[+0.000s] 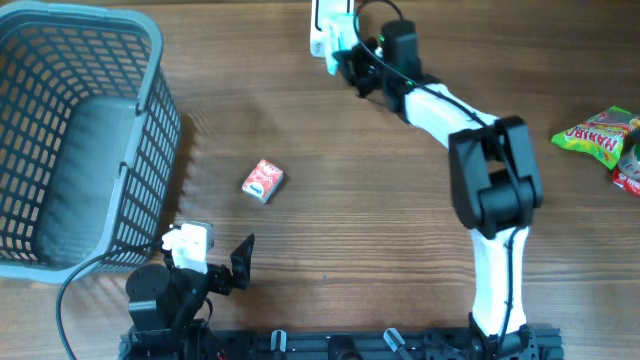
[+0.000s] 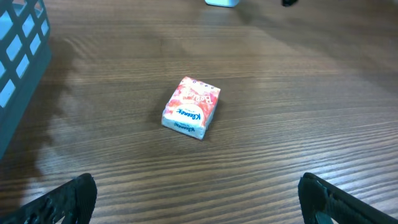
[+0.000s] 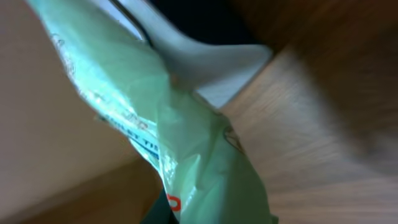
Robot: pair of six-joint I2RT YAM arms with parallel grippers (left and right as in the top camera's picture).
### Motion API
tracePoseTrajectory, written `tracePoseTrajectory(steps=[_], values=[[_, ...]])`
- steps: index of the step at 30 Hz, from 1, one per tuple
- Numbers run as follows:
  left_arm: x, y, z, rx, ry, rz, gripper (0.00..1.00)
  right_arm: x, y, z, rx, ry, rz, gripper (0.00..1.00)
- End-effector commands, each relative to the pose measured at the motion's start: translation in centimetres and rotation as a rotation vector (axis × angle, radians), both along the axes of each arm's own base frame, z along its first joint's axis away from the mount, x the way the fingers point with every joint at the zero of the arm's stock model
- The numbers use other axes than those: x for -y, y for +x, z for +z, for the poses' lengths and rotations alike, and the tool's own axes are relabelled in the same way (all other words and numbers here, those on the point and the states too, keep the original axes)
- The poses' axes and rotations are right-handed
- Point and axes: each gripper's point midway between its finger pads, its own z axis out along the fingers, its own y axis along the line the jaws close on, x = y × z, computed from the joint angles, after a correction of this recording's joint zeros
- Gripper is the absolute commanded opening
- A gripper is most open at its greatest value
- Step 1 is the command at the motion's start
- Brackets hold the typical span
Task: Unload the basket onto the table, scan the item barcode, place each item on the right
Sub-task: 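Lift the wet-wipe pack and hold it under the scanner, then carry the wet-wipe pack to the right side and release it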
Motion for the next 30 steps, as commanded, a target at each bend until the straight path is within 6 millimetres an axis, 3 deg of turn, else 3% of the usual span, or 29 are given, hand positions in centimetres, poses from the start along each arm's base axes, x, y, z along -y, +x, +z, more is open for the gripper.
tracePoseTrajectory(steps=[1, 6, 11, 13, 16, 19, 22, 24, 26, 30], values=[[0.3, -0.1, 0.3, 0.017, 0.006, -0.025, 1.0, -0.1, 2.4, 2.8, 0.04, 0.014, -0.084, 0.05], [0.3, -0.1, 0.3, 0.017, 0.006, -0.024, 1.0, 0.2, 2.9, 3.4, 0.042, 0.025, -0.116, 0.05], [0.3, -0.1, 0.2, 0.016, 0.006, -0.025, 1.0, -0.2, 1.7, 2.9, -0.034, -0.001, -0.059, 0.05], [0.3, -0.1, 0.3, 0.017, 0.006, -0.024, 1.0, 0.7, 1.5, 3.6, -0.032, -0.067, -0.054, 0.05], [0.3, -0.1, 0.3, 0.017, 0.006, -0.024, 1.0, 3.2, 0.7, 6.9, -0.02, -0.153, -0.026, 0.05], [0.3, -0.1, 0.3, 0.017, 0.006, -0.024, 1.0, 8.7, -1.7, 10.3, -0.066, -0.269, -0.067, 0.05], [0.3, -0.1, 0.3, 0.017, 0.006, -0.024, 1.0, 18.5, -6.8, 11.3, -0.249, -0.511, -0.248, 0.05], [0.3, -0.1, 0.3, 0.017, 0.006, -0.024, 1.0, 25.4, -10.3, 10.8, -0.385, -0.721, -0.376, 0.05], [0.3, -0.1, 0.3, 0.017, 0.006, -0.024, 1.0, 30.6, -12.6, 9.9, -0.485, -0.899, -0.423, 0.05], [0.3, -0.1, 0.3, 0.017, 0.006, -0.024, 1.0, 35.6, -14.3, 5.6, -0.587, -0.963, -0.355, 0.04]])
